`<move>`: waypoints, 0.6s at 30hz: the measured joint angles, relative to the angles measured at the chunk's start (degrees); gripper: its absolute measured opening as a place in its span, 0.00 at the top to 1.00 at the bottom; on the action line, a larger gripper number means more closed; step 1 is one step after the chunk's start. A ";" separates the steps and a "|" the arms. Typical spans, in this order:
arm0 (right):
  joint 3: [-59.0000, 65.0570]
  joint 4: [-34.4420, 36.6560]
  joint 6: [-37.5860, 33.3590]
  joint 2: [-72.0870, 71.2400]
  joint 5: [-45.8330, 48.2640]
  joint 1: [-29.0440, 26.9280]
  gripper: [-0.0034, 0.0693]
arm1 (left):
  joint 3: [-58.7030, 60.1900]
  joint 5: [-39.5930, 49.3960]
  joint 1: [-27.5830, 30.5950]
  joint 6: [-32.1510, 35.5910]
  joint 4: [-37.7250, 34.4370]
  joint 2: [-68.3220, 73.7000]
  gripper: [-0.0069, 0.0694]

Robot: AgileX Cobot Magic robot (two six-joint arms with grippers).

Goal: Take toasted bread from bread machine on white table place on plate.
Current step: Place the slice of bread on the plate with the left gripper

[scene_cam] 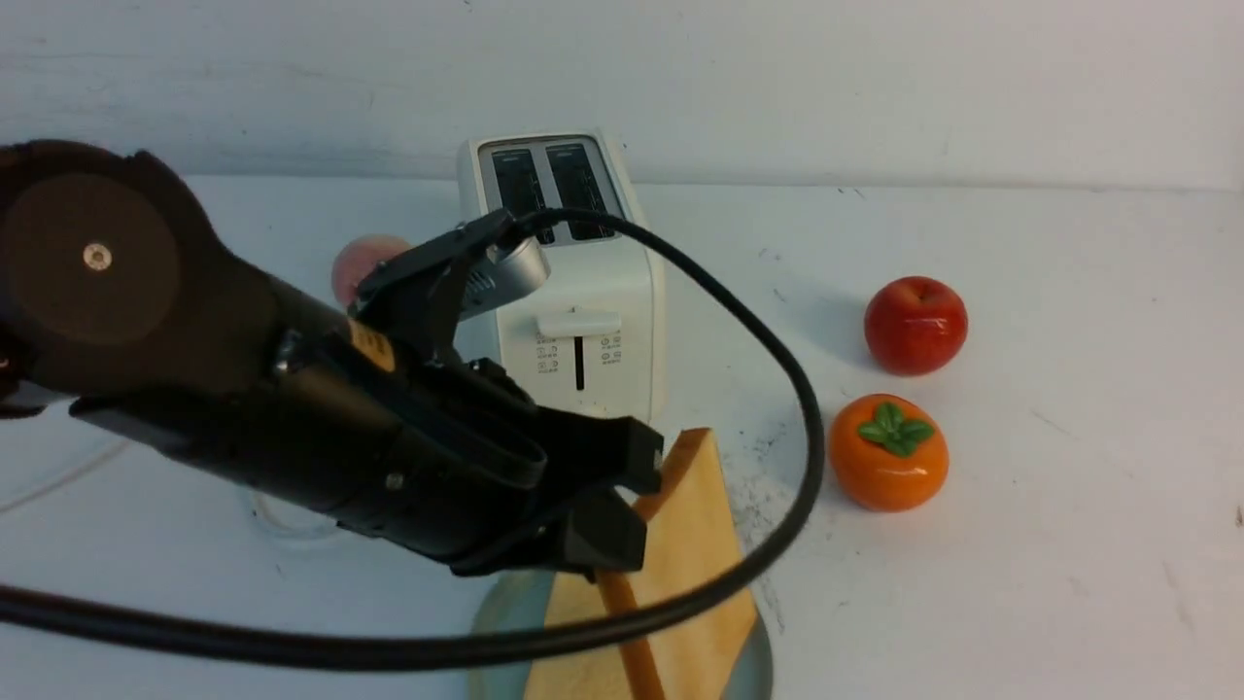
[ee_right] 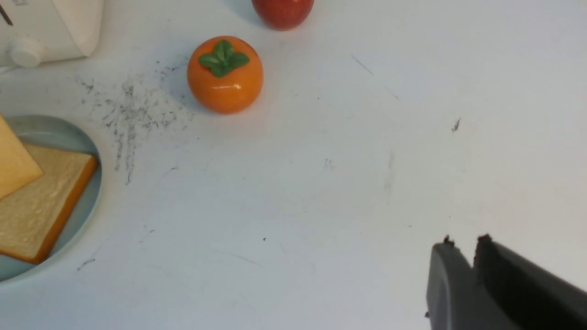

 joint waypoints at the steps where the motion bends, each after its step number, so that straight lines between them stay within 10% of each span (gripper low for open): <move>1: 0.00 -0.05 0.00 0.00 0.02 0.00 0.84 | 0.94 -1.12 0.00 0.84 -0.65 0.00 0.82; 18: 0.00 -0.72 0.00 0.00 0.39 0.00 0.82 | 4.93 -9.37 0.00 4.62 -5.14 7.76 0.82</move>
